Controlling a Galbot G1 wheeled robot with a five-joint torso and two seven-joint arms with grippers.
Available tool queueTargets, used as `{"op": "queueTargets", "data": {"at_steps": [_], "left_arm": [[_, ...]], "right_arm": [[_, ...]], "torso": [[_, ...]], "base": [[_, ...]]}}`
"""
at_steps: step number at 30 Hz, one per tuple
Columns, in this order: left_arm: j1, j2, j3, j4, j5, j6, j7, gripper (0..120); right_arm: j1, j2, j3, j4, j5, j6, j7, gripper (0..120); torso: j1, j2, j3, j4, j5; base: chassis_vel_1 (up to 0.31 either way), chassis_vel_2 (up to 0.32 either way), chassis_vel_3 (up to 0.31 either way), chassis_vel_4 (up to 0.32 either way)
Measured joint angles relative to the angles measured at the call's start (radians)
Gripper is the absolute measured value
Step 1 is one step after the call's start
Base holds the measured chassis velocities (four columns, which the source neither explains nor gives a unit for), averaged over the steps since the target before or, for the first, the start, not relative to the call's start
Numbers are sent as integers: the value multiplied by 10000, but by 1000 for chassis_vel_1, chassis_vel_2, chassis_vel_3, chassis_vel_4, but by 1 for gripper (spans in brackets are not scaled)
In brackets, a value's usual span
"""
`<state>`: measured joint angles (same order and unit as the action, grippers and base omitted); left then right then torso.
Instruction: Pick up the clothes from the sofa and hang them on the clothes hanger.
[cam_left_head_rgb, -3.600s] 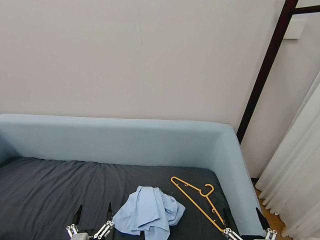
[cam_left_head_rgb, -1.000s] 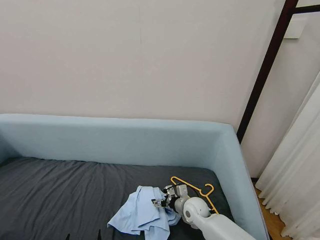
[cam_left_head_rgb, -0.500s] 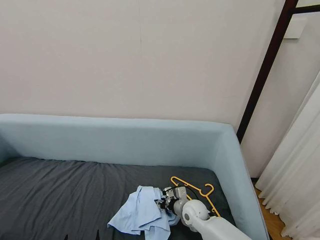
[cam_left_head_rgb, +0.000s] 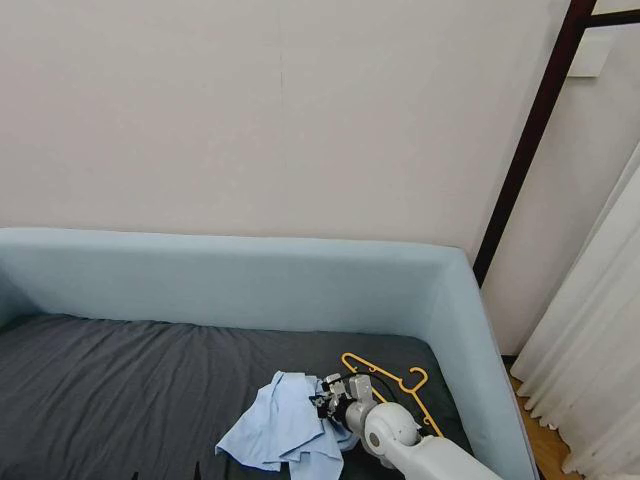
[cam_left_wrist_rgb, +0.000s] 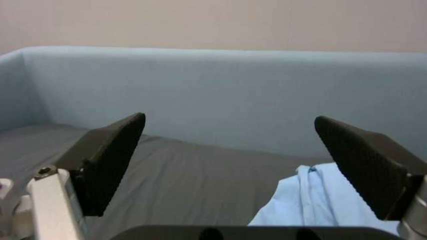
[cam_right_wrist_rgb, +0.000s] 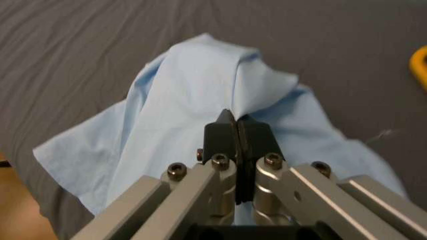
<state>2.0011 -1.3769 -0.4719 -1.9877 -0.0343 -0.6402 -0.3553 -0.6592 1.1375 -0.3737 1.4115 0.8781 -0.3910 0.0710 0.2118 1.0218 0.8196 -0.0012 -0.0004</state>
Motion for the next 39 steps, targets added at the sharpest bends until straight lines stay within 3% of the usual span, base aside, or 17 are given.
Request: {"op": "queueTargets", "data": {"at_steps": [8,17,24,35,39], "left_arm": [[-25,7,-18,-33,-31,-11,-5,99],[-88,74,-67,-185,-127,75,22,99],[-140,46,-5,-188,-129,76,32,99],[-96,60,-107,-250,-251,-16,7,99],[-65,65,-133,-250,-290,-62,-2,99]], "right_arm": [[835,-902,536,2064,577,261,24,0],[3141,-1698,872,3506,2066,146,348,0],[4986,-1552,342,3037,2455,172,345,0],[8220,-376,-1019,145,1931,1014,-482,0],[8090,-816,-1116,859,1872,1047,-476,0]], "torso": [[-1,0,0,2,0],[0,1,0,0,-1],[0,0,1,2,1],[1,0,1,2,-4],[1,0,0,3,-4]], "base": [[0,0,0,0],[0,0,0,0],[0,0,0,0],[0,0,0,0],[0,0,0,0]]}}
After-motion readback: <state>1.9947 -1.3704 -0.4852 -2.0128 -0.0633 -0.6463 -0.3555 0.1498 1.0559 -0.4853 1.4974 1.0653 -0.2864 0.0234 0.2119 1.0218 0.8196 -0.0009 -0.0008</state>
